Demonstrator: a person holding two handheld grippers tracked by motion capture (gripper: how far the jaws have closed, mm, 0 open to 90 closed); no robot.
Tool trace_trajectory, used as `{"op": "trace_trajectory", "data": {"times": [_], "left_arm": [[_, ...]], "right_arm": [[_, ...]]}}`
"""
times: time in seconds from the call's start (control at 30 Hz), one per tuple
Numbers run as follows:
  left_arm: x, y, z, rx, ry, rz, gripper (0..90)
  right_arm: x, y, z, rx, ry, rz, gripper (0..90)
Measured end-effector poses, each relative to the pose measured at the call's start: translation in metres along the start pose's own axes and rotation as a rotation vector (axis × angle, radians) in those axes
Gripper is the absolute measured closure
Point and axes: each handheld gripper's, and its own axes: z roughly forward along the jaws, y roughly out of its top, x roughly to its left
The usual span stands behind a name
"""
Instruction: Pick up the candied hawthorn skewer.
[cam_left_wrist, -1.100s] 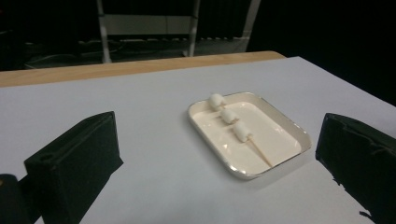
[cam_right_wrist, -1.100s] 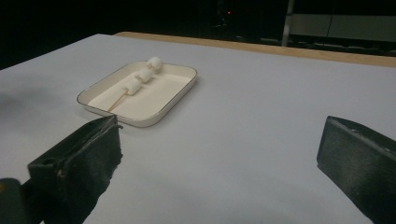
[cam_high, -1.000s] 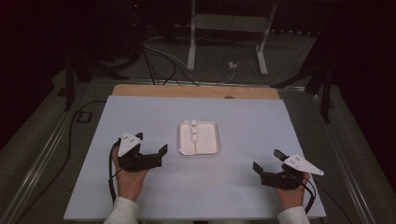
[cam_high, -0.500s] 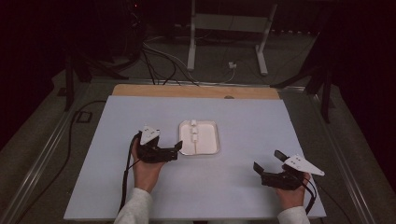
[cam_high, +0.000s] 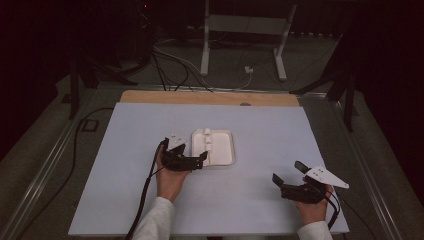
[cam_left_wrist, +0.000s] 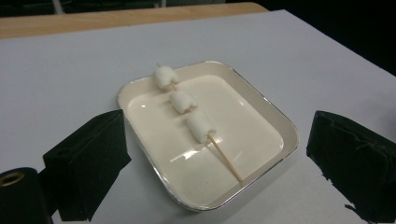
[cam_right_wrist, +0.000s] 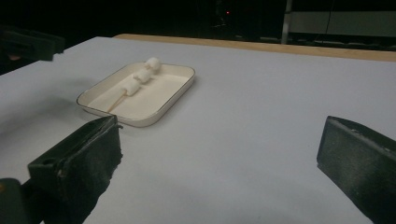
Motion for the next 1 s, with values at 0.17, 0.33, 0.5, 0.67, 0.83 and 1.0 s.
{"op": "trace_trajectory", "data": {"times": [0.17, 0.33, 0.5, 0.67, 0.83, 1.0], "left_arm": [[-0.004, -0.001, 0.014, 0.031, -0.018, -0.009, 7.7], [-0.008, -0.002, 0.025, 0.061, -0.032, -0.011, 8.3], [-0.01, -0.003, 0.035, 0.088, -0.033, -0.016, 8.6], [-0.012, -0.005, 0.044, 0.111, -0.012, -0.023, 12.5], [-0.012, -0.008, 0.053, 0.152, 0.016, -0.021, 17.6], [-0.015, -0.01, 0.062, 0.196, 0.048, 0.014, 29.9]], "right_arm": [[0.0, 0.0, 0.0, -0.002, 0.0, 0.004, 0.0], [-0.001, 0.0, 0.0, -0.003, 0.001, 0.007, 0.0], [-0.001, 0.0, -0.001, -0.004, 0.001, 0.009, 0.0], [-0.002, 0.0, -0.001, -0.006, 0.002, 0.013, 0.0], [-0.002, 0.0, -0.001, -0.006, 0.002, 0.014, 0.0], [-0.003, 0.0, -0.001, -0.007, 0.001, 0.018, 0.0]]}}
